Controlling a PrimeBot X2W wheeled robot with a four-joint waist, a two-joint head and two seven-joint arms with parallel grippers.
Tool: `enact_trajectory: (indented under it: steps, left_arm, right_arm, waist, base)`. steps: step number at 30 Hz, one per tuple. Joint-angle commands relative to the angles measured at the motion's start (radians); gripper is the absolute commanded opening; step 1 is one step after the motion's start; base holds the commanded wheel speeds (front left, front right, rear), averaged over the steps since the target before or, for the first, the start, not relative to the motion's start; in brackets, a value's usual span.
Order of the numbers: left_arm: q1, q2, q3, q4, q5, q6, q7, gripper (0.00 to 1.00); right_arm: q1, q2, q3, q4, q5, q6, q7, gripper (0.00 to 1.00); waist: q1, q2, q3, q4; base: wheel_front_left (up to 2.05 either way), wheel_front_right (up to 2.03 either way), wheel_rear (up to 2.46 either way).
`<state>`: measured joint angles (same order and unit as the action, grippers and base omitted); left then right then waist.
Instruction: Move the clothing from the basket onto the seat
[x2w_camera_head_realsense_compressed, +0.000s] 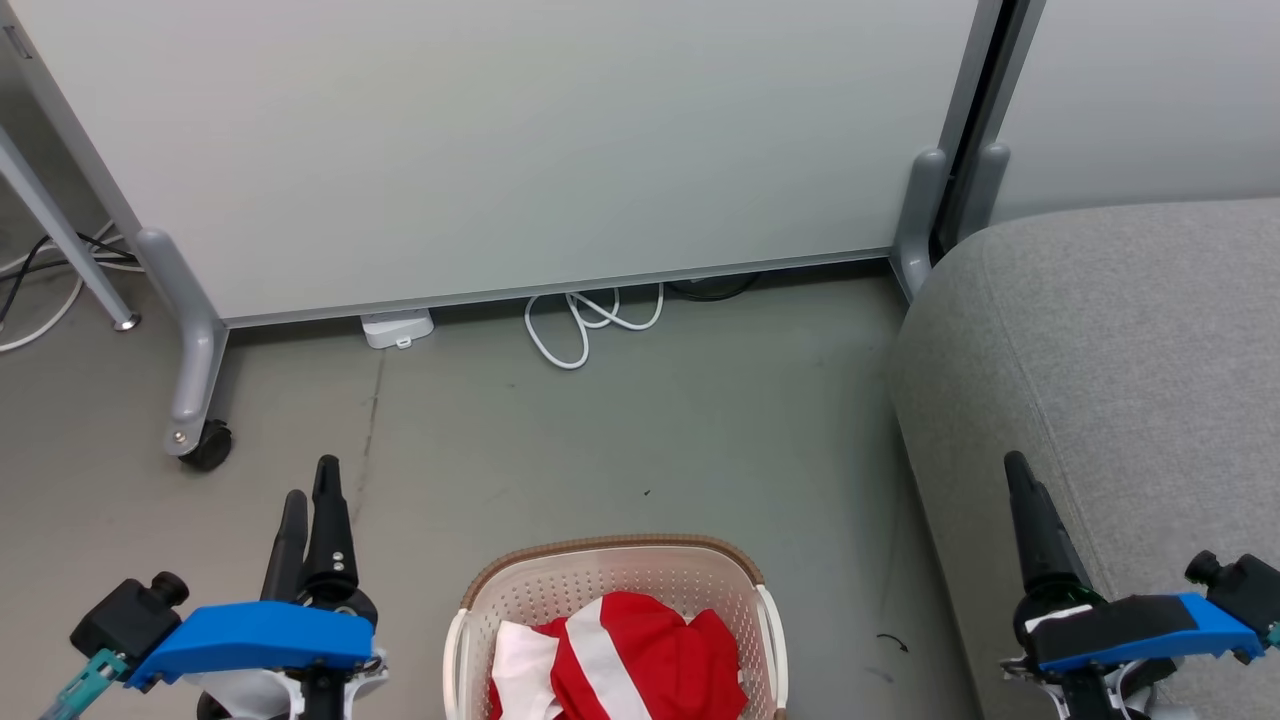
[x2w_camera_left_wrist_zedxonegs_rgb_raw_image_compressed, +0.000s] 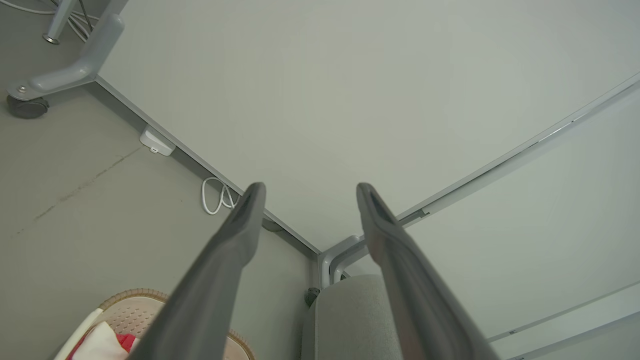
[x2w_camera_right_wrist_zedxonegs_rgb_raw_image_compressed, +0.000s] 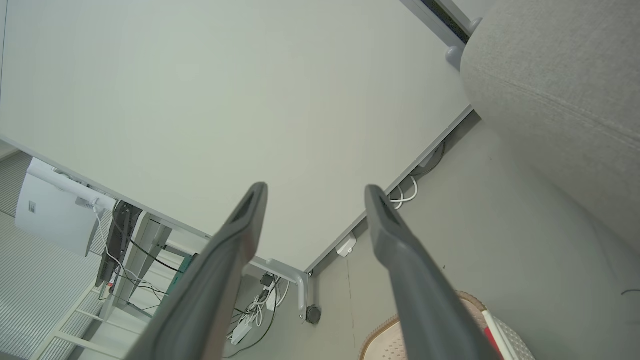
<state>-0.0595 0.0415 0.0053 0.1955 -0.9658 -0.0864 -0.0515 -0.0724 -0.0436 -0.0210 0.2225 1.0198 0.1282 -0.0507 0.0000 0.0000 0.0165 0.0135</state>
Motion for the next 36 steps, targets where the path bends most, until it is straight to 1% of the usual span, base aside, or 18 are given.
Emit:
enact_trajectory:
  steps: [1, 7, 12, 17, 18, 36]
  left_arm:
    - [-0.027, 0.007, -0.009, -0.017, 0.031, 0.006, -0.009, 1.00]
    - [-0.029, 0.008, -0.033, -0.008, 0.141, 0.021, -0.029, 1.00]
    - [-0.030, 0.009, -0.051, 0.000, 0.235, 0.032, -0.045, 1.00]
    - [-0.032, 0.009, -0.067, 0.001, 0.306, 0.041, -0.061, 1.00]
    - [-0.033, 0.009, -0.072, 0.000, 0.333, 0.044, -0.067, 1.00]
    - [-0.035, 0.015, -0.114, -0.012, 0.540, 0.069, -0.115, 1.00]
  right_arm:
    - [-0.026, -0.006, 0.006, -0.016, -0.034, 0.002, -0.009, 1.00]
    - [-0.027, -0.006, 0.026, -0.014, -0.146, 0.002, -0.029, 1.00]
    - [-0.024, -0.007, 0.036, -0.013, -0.220, 0.002, -0.045, 1.00]
    - [-0.026, -0.007, 0.046, -0.013, -0.291, 0.002, -0.061, 1.00]
    - [-0.027, -0.007, 0.050, -0.014, -0.319, 0.002, -0.067, 1.00]
    - [-0.031, -0.008, 0.077, -0.005, -0.528, 0.003, -0.116, 1.00]
  waist:
    - [0.0000, 0.0000, 0.000, 0.000]
    - [0.0000, 0.0000, -0.002, 0.003]
    - [0.0000, 0.0000, -0.003, 0.004]
    - [0.0000, 0.0000, -0.003, 0.006]
    - [0.0000, 0.0000, -0.003, 0.007]
    - [0.0000, 0.0000, 0.000, 0.012]
  base:
    - [0.00, 0.00, 0.00]
    - [0.00, 0.00, 0.00]
    - [0.00, 0.00, 0.00]
    - [0.00, 0.00, 0.00]
    - [0.00, 0.00, 0.00]
    - [0.00, 0.00, 0.00]
